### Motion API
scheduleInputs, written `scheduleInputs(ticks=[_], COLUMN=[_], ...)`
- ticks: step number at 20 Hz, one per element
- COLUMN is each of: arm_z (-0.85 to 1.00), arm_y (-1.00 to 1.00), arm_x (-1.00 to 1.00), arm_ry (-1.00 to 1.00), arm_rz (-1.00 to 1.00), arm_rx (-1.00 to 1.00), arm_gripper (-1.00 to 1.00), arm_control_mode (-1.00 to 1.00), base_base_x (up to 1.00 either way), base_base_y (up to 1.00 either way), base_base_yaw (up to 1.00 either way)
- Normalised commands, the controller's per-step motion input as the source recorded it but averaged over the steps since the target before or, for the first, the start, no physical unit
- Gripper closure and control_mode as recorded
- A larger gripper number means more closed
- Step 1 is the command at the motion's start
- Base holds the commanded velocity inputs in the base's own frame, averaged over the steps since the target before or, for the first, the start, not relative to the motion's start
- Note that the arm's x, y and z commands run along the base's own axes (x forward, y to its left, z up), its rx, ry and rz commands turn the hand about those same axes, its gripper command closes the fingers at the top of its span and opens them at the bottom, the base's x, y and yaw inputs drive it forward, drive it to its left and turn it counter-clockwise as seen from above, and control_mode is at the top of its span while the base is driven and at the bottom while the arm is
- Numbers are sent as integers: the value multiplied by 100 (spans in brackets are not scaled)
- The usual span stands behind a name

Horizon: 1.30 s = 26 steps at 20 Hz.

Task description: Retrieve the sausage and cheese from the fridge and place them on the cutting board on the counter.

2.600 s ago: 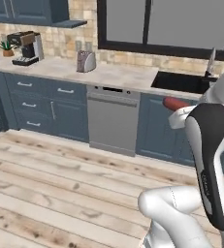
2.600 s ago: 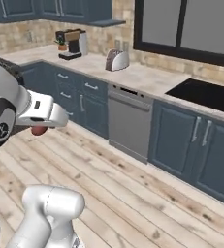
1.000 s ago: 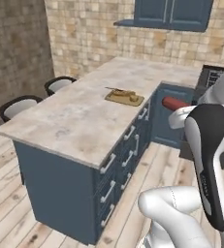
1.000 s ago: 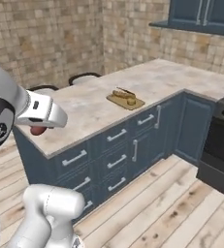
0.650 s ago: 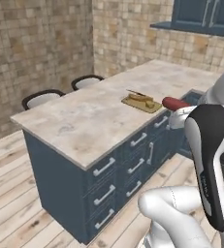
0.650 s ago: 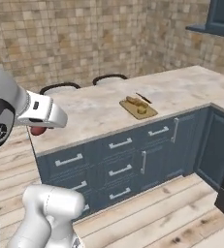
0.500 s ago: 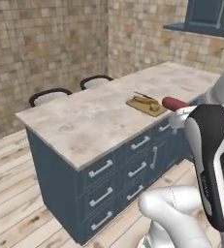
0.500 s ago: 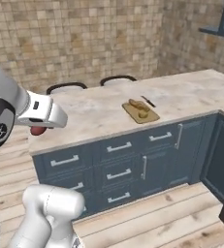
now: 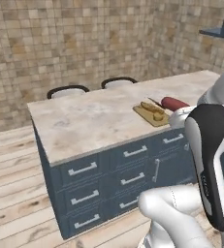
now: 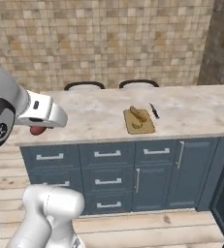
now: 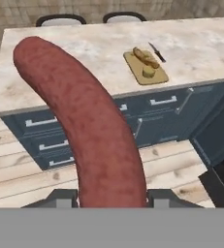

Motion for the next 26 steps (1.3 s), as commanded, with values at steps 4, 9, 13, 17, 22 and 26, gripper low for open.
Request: scheduleInputs(ticks=[4, 9, 13, 17, 22, 26], arm_z=[0, 0, 0, 0, 0, 0], arm_y=[0, 0, 0, 0, 0, 0], arm_x=[0, 0, 0, 0, 0, 0], arm_ry=[0, 0, 0, 0, 0, 0], arm_rz=[0, 0, 0, 0, 0, 0], arm_rx=[0, 0, 0, 0, 0, 0], arm_gripper=[100, 100, 100, 100, 100, 100], arm_control_mode=[100, 100, 100, 100, 100, 100], base_base_x=[16, 16, 4, 19, 30, 57], base_base_y=[-99, -82, -62, -66, -72, -17], base_base_yaw=[53, 55, 45, 35, 16, 0])
